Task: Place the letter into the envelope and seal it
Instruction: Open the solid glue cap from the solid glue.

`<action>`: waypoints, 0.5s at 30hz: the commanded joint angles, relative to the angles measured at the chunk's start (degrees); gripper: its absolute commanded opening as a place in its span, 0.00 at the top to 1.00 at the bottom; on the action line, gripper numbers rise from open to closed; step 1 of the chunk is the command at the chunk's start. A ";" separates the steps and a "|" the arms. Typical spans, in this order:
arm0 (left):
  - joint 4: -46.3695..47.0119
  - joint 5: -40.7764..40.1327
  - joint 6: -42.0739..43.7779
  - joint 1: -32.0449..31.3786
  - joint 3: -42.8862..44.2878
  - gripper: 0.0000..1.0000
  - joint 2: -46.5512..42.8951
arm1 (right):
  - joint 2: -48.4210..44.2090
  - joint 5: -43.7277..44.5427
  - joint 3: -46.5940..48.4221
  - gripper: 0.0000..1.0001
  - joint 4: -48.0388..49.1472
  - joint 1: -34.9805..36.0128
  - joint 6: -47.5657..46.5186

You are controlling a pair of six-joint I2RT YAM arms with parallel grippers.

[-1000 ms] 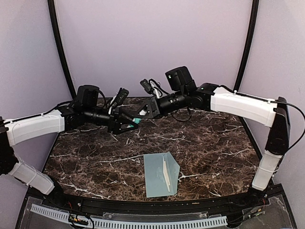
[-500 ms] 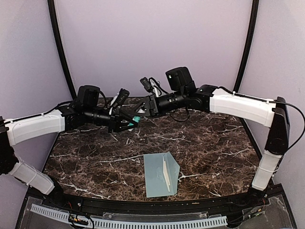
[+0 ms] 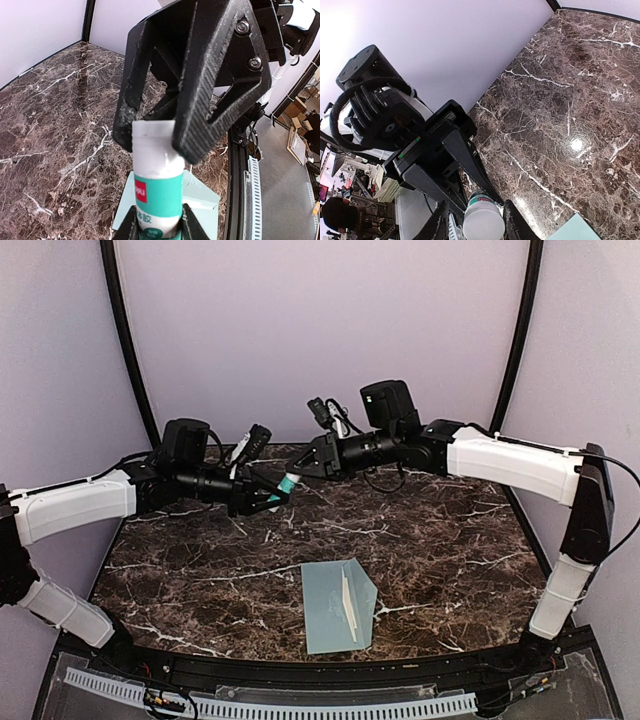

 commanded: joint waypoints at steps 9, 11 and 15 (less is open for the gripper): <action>1.57 -0.30 -1.38 -0.04 0.33 1.00 -0.34 | -0.23 -1.96 0.21 0.84 1.00 0.46 -0.82; 1.53 -0.45 -1.35 -0.04 0.33 1.00 -0.14 | -0.49 -0.92 0.34 0.88 0.73 0.46 -1.05; 1.26 -0.98 -1.00 -0.06 0.29 1.00 0.22 | -1.57 2.87 0.85 0.93 -0.51 0.14 -2.09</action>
